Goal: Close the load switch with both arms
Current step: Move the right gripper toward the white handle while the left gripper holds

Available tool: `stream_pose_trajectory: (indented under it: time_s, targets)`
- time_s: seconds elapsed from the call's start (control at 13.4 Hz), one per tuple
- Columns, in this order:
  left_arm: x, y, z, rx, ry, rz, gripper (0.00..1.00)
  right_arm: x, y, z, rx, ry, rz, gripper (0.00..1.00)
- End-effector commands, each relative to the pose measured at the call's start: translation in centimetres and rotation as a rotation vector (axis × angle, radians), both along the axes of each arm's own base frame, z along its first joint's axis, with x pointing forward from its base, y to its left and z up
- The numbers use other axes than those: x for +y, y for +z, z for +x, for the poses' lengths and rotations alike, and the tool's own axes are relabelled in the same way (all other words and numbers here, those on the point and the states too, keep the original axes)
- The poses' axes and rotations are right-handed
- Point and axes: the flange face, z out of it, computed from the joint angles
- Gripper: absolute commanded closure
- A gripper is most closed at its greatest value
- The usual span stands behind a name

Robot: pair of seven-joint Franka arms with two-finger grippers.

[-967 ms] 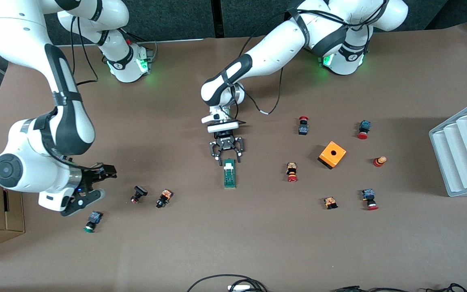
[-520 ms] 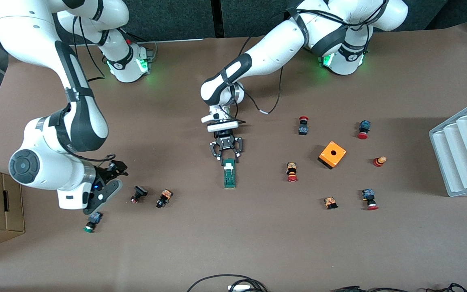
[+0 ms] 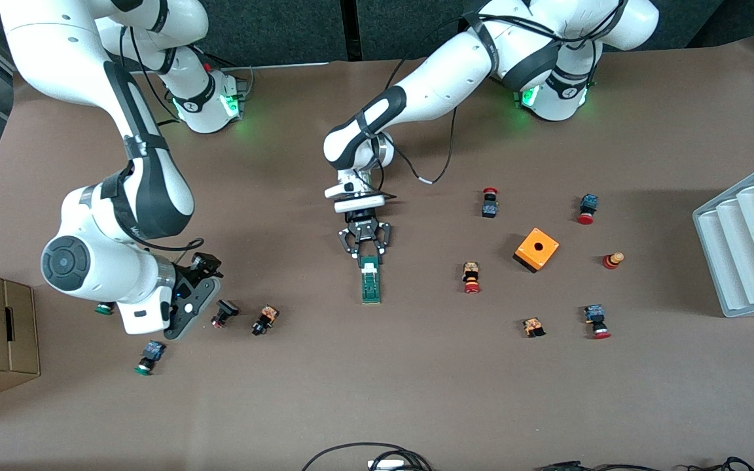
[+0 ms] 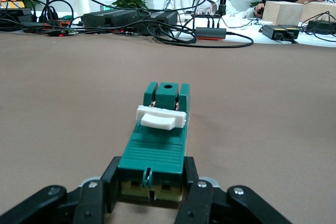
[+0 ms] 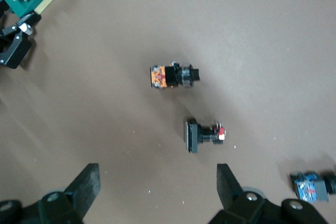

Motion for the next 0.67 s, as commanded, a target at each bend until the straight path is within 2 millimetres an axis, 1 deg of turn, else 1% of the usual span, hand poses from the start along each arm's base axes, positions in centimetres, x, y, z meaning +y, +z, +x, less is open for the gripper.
stream_pose_trajectory:
  time_s: [0.0, 0.07, 0.15, 0.3, 0.37, 0.45, 0.59]
  targets:
    - [-0.1, -0.1, 0.1, -0.012, 0.020, -0.005, 0.56, 3.7, -0.7, 0.8, -0.040, 0.093, 0.029, 0.00]
    - [-0.1, -0.1, 0.1, -0.011, 0.019, -0.006, 0.57, 5.4, -1.1, 0.7, -0.069, 0.151, 0.036, 0.00]
    - [-0.1, -0.1, 0.1, -0.011, 0.019, -0.006, 0.58, 6.5, -1.5, 1.1, -0.101, 0.185, 0.042, 0.00]
    - [-0.1, -0.1, 0.1, -0.011, 0.019, -0.006, 0.58, 9.7, -2.2, 1.5, -0.121, 0.229, 0.049, 0.00]
    - [-0.1, -0.1, 0.1, -0.011, 0.019, -0.006, 0.58, 10.9, -2.4, 1.7, -0.129, 0.244, 0.052, 0.00]
    - [-0.1, -0.1, 0.1, -0.011, 0.019, -0.006, 0.58, 11.8, -2.7, 2.0, -0.149, 0.254, 0.054, 0.00]
    - [-0.2, -0.1, 0.1, -0.012, 0.018, -0.006, 0.58, 13.5, -3.7, 1.9, -0.178, 0.273, 0.058, 0.00]
